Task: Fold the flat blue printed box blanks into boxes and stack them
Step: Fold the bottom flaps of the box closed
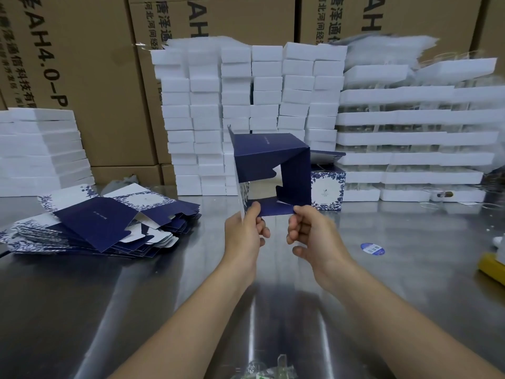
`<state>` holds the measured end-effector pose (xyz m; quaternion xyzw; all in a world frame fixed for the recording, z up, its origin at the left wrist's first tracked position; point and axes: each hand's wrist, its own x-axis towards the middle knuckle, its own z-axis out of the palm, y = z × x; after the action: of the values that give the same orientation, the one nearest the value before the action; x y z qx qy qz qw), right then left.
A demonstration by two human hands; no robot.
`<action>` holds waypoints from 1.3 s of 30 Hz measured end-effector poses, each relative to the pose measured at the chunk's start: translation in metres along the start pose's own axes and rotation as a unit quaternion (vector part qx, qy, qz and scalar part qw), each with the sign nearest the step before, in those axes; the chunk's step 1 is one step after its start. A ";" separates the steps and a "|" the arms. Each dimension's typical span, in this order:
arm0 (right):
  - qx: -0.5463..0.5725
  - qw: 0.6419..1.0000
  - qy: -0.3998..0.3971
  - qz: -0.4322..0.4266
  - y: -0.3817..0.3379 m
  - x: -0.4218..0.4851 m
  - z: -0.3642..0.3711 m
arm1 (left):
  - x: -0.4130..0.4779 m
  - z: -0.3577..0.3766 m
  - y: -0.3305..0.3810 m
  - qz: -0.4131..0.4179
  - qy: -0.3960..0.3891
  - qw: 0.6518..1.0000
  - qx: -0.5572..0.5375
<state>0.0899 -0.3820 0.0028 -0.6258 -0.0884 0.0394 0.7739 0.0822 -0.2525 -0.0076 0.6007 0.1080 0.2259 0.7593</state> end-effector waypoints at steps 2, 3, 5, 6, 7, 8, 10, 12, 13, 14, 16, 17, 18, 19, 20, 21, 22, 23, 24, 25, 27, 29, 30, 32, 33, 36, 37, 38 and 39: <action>-0.011 1.000 -0.015 0.003 0.001 -0.001 0.001 | 0.000 -0.001 0.000 -0.001 -0.017 1.000 0.013; -0.015 1.000 -0.014 -0.001 0.002 -0.001 0.002 | 0.000 -0.002 0.000 -0.003 -0.022 1.000 0.020; -0.021 1.000 -0.003 -0.016 0.002 0.000 0.002 | -0.002 -0.001 0.000 -0.014 -0.025 0.999 0.024; -0.025 0.999 0.000 -0.021 0.002 0.000 0.002 | -0.004 0.000 0.001 -0.024 -0.027 0.999 0.022; -0.029 0.999 0.000 -0.024 0.002 0.000 0.002 | -0.005 0.000 0.002 -0.030 -0.036 0.999 0.022; -0.033 0.999 -0.004 -0.026 0.002 0.000 0.003 | -0.007 0.001 0.002 -0.028 -0.054 0.998 0.029; -0.039 0.999 -0.019 -0.025 0.003 -0.001 0.003 | -0.010 0.003 0.001 -0.007 -0.089 0.994 0.061; -0.045 0.998 -0.030 -0.024 0.002 -0.001 0.003 | -0.011 0.003 0.003 0.001 -0.101 0.991 0.083; -0.050 0.998 -0.035 -0.022 0.001 -0.002 0.003 | -0.011 0.002 0.004 0.000 -0.108 0.990 0.087; -0.056 0.997 -0.043 -0.018 0.001 -0.002 0.002 | -0.010 0.002 0.005 0.001 -0.117 0.989 0.089; -0.065 0.996 -0.059 -0.013 0.002 -0.003 0.004 | -0.011 0.002 0.006 0.007 -0.128 0.988 0.091; -0.063 0.996 -0.058 -0.014 0.003 -0.003 0.005 | -0.012 0.002 0.006 0.010 -0.127 0.988 0.089; -0.058 0.997 -0.047 -0.017 0.003 -0.003 0.005 | -0.013 0.004 0.005 0.009 -0.123 0.989 0.086; -0.052 0.998 -0.032 -0.019 0.003 -0.002 0.004 | -0.014 0.005 0.004 0.006 -0.115 0.990 0.083; -0.049 0.998 -0.019 -0.019 0.003 -0.001 0.003 | -0.014 0.006 0.003 0.001 -0.105 0.991 0.078; -0.048 0.999 -0.015 -0.015 0.002 0.000 0.001 | -0.014 0.006 0.003 0.000 -0.093 0.993 0.075; -0.050 0.999 -0.018 -0.007 0.001 0.001 0.000 | -0.013 0.006 0.003 0.003 -0.083 0.994 0.077; -0.054 0.998 -0.023 0.001 0.000 0.001 -0.001 | -0.012 0.006 0.003 0.009 -0.074 0.994 0.080; -0.057 0.998 -0.025 0.007 -0.001 0.001 -0.002 | -0.010 0.005 0.003 0.015 -0.065 0.994 0.081; -0.056 0.998 -0.020 0.010 -0.001 0.002 -0.003 | -0.009 0.004 0.003 0.018 -0.056 0.995 0.077; -0.046 0.999 -0.007 0.009 -0.002 0.003 -0.004 | -0.008 0.004 0.003 0.014 -0.037 0.997 0.067; -0.046 0.999 -0.005 0.001 -0.002 0.004 -0.003 | -0.008 0.003 0.003 0.006 -0.028 0.998 0.051; -0.046 0.999 -0.004 -0.002 -0.001 0.004 -0.003 | -0.008 0.002 0.003 -0.003 -0.030 0.999 0.045; -0.051 0.999 -0.008 -0.003 -0.001 0.003 -0.003 | -0.008 0.001 0.004 -0.021 -0.050 0.997 0.049; -0.054 0.998 -0.015 0.000 -0.001 0.003 -0.003 | -0.009 0.001 0.004 -0.025 -0.064 0.996 0.057; -0.068 0.997 -0.030 -0.002 -0.001 0.003 -0.004 | -0.010 0.002 0.006 -0.022 -0.071 0.995 0.070; -0.071 0.997 -0.028 -0.005 -0.001 0.003 -0.005 | -0.011 0.002 0.006 -0.021 -0.066 0.995 0.071; -0.068 0.997 -0.024 -0.008 0.000 0.004 -0.005 | -0.011 0.002 0.007 -0.023 -0.062 0.995 0.072; -0.063 0.998 -0.019 -0.011 0.001 0.004 -0.004 | -0.011 0.003 0.008 -0.025 -0.060 0.995 0.074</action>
<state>0.0945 -0.3852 0.0018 -0.6718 -0.1118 0.0371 0.7313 0.0721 -0.2587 -0.0009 0.6645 0.0931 0.1620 0.7235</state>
